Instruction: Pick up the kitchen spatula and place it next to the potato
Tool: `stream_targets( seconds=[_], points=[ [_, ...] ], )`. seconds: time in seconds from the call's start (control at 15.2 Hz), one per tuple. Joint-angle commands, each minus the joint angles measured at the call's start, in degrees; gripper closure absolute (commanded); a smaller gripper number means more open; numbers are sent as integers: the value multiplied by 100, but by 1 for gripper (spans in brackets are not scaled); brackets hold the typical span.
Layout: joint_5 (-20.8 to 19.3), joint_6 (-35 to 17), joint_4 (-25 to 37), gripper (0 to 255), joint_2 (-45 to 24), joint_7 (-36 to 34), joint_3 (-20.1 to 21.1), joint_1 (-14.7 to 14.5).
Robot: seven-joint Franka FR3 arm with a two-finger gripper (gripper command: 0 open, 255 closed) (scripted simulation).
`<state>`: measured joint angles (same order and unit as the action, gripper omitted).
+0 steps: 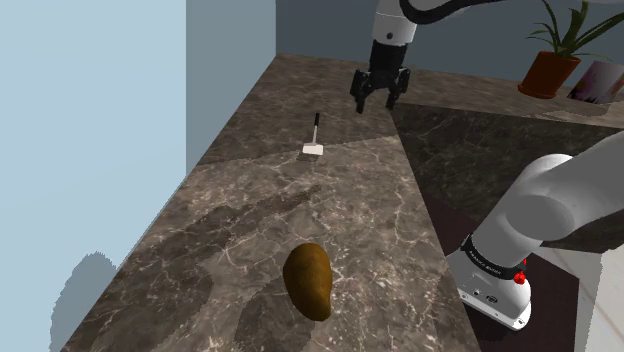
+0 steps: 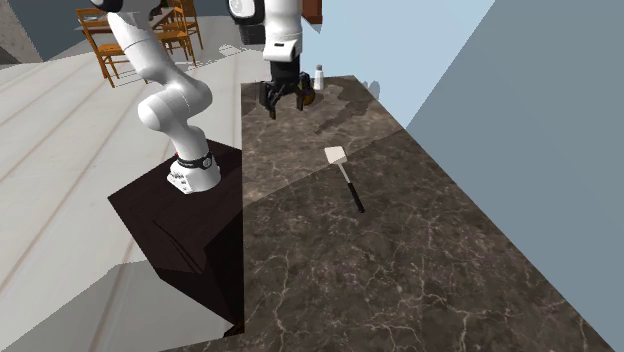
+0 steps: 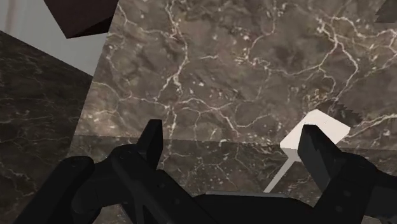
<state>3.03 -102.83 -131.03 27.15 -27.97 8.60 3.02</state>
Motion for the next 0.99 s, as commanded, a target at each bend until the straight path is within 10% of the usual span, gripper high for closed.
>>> stream_targets(
  seconds=[0.0,0.92],
  points=[
    [-12,-327,166,0,-432,-418,141,74],
    [-823,-1666,1973,0,-3363,-3080,442,372]
  ],
)
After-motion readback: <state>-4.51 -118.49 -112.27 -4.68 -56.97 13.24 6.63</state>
